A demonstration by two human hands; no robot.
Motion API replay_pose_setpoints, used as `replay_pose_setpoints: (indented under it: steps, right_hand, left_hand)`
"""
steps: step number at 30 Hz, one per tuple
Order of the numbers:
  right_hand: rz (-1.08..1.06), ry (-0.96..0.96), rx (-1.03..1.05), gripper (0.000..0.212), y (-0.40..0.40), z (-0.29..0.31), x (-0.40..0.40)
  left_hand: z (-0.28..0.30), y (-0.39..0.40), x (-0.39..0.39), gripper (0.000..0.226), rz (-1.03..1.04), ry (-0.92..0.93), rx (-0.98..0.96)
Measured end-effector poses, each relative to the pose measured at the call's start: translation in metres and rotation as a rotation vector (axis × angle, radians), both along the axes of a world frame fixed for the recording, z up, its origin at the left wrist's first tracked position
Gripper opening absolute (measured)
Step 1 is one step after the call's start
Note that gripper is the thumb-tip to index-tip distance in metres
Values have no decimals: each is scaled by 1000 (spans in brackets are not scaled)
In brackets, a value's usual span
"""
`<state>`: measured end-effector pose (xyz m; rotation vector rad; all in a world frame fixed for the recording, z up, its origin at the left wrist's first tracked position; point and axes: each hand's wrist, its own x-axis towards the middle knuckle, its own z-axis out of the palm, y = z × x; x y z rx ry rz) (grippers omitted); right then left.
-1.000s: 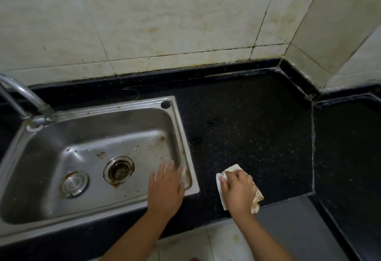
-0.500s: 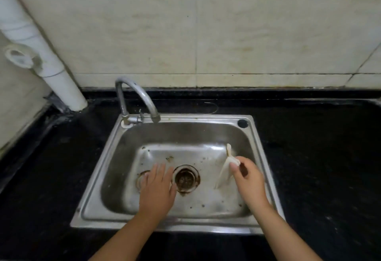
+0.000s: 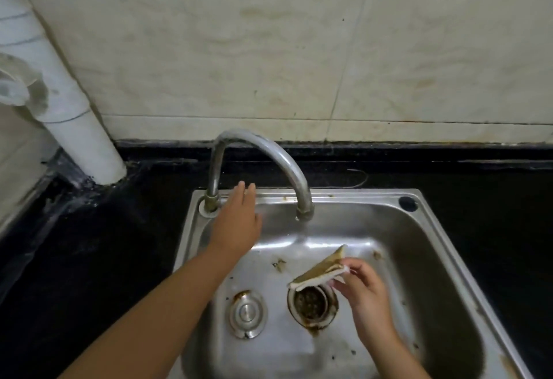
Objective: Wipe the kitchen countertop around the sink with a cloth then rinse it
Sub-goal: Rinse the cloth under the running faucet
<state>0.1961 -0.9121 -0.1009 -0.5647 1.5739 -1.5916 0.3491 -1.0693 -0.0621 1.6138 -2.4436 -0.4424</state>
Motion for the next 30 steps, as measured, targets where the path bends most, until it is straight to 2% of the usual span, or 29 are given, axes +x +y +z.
replay_pose_setpoints:
  steps: [3, 6, 10, 19, 30]
  right_hand:
    - [-32, -97, -21, 34, -9, 3, 0]
    - [-55, -127, -12, 51, -13, 2, 1]
    - [-82, 63, 73, 27, -19, 0, 3]
    - [93, 58, 168, 39, -45, 1, 24]
    - [79, -44, 110, 40, -52, 0, 30]
  left_hand:
    - [1, -18, -11, 56, 18, 54, 53]
    - [-5, -28, -12, 53, 59, 80, 3]
    - [-8, -28, -3, 54, 60, 138, -31]
    - [-10, -29, 6, 51, 43, 194, -69]
    - [-25, -29, 13, 44, -24, 288, -159]
